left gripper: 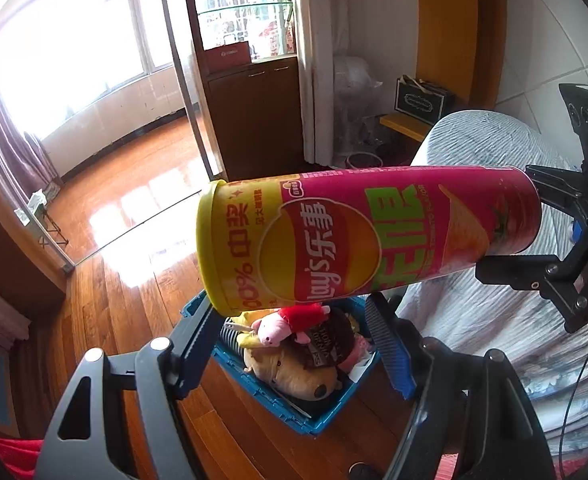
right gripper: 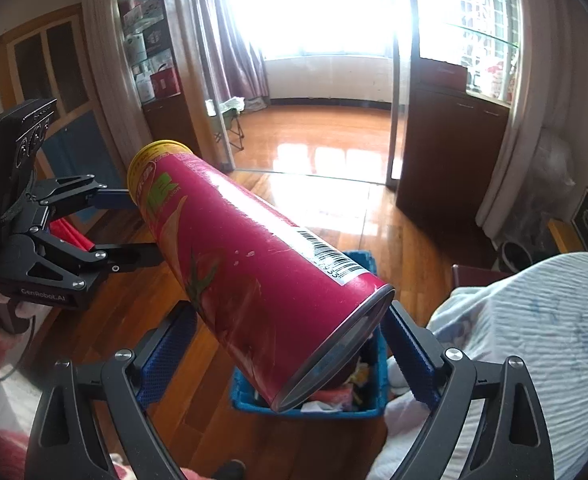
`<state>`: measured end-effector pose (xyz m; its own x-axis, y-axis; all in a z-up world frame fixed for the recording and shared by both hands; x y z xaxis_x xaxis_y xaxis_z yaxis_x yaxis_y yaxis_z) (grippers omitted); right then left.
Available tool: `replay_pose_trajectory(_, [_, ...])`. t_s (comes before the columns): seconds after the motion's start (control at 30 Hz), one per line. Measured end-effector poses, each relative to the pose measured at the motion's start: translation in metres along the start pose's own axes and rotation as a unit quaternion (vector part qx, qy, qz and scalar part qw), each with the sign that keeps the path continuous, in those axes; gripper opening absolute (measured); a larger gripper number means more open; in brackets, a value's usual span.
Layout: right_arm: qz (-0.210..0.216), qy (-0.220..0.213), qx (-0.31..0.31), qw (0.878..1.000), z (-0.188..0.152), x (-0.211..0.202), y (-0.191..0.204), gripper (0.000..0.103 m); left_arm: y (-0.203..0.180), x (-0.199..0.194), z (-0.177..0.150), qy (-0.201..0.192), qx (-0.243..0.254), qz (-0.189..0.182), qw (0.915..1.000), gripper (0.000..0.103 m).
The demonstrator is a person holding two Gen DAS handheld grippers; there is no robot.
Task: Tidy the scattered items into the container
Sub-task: 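Carry the pink Lay's can over the blue bin and lower it in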
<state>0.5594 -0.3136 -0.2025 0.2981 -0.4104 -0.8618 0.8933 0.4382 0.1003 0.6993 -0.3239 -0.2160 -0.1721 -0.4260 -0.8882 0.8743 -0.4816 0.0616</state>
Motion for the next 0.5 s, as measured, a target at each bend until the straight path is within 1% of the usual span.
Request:
replay_pose_trajectory(0.13, [0.012,0.014,-0.02,1.0,-0.017,0.052,0.004,0.094,0.004,0.044,-0.03,0.01,-0.024,0.001,0.9996,0.072])
replay_pose_trajectory(0.2, [0.017,0.019,-0.028,0.999,-0.035,0.078,-0.003,0.094,0.001,0.074,-0.043,0.014,-0.032,0.002,0.9994,0.072])
replay_pose_trajectory(0.3, [0.022,0.027,-0.036,0.999,-0.059,0.124,-0.014,0.094,-0.003,0.121,-0.064,0.021,-0.044,0.003,0.9988,0.072])
replay_pose_trajectory(0.5, [0.037,0.04,-0.048,0.997,-0.107,0.233,-0.043,0.094,-0.006,0.229,-0.107,0.035,-0.06,0.004,0.9975,0.072])
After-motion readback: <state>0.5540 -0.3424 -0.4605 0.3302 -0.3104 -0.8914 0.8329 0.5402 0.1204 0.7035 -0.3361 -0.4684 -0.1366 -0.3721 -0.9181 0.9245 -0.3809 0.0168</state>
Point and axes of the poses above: each gripper's, at about its wrist camera, not at the fingertips, and x roughly the way its jaws point, y to its left, z to its top, the point moved 4 cm from there along x, roughly the way its jaws point, and after that the axes turned 15 degrees about y, right-handed, at the moved point
